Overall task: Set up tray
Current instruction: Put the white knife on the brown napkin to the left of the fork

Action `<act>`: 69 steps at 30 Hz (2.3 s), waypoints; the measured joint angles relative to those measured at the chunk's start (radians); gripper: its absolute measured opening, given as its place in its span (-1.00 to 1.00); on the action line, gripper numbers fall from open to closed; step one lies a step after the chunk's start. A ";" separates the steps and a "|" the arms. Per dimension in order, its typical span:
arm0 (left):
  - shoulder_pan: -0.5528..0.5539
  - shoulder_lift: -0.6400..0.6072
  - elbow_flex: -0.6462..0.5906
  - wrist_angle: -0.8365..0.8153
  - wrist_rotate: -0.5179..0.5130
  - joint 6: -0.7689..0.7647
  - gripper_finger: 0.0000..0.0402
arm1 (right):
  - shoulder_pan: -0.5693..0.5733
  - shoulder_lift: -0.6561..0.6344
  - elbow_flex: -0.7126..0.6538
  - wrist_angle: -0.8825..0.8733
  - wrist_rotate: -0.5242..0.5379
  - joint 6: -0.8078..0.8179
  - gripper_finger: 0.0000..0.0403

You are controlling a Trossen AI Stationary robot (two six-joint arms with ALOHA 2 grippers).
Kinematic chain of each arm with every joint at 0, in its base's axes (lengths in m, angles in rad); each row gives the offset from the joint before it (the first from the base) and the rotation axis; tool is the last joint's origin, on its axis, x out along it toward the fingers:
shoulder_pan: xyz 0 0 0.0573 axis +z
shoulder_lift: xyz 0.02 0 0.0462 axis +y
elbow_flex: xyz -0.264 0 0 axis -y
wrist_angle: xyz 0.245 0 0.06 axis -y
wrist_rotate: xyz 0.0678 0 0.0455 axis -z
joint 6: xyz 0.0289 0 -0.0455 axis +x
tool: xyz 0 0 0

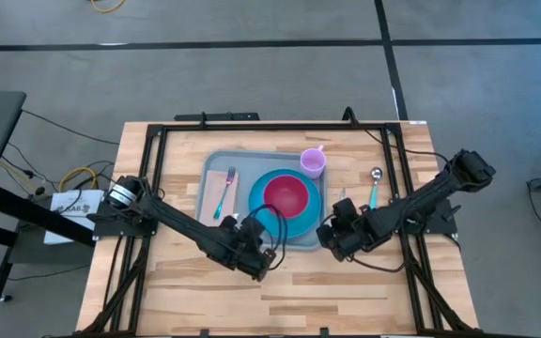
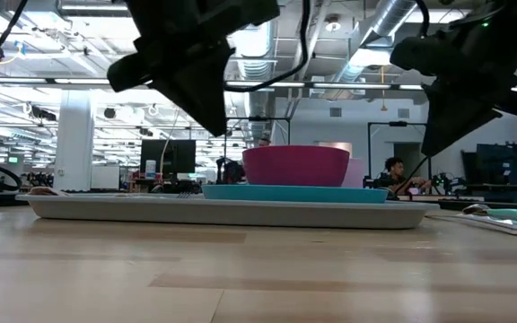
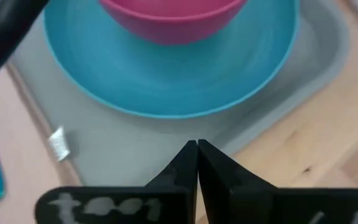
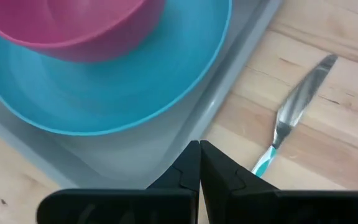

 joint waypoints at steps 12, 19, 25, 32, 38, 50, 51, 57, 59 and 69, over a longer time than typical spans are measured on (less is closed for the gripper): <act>0.085 0.001 0.000 0.055 0.092 0.054 -1.00 | -0.013 0.000 0.000 -0.025 -0.031 0.185 -1.00; 0.126 0.001 0.000 0.056 0.120 0.033 -1.00 | -0.008 0.000 0.000 -0.166 -0.174 0.453 -1.00; 0.156 0.001 0.000 0.055 0.121 0.010 -1.00 | -0.001 0.000 0.000 -0.181 -0.173 0.529 -0.90; 0.176 0.001 0.000 0.055 0.121 0.006 -1.00 | -0.002 0.000 0.000 -0.183 -0.174 0.512 -0.82; 0.183 0.001 0.000 0.055 0.121 0.013 -1.00 | -0.005 0.021 0.000 -0.162 -0.174 0.593 -0.74; 0.183 0.001 0.000 0.074 0.122 0.006 -1.00 | -0.107 0.159 -0.001 -0.129 -0.322 0.628 -0.73; 0.183 0.001 0.000 0.079 0.122 0.007 -1.00 | -0.120 0.163 -0.001 -0.121 -0.326 0.612 -0.73; 0.182 0.001 0.000 0.084 0.122 0.013 -1.00 | -0.183 0.163 -0.001 -0.115 -0.328 0.554 -0.65; 0.182 0.001 0.000 0.086 0.122 0.018 -1.00 | -0.186 0.163 -0.001 -0.116 -0.323 0.554 -0.61; 0.182 0.001 0.000 0.089 0.122 0.020 -1.00 | -0.192 0.169 -0.001 -0.115 -0.296 0.552 -0.58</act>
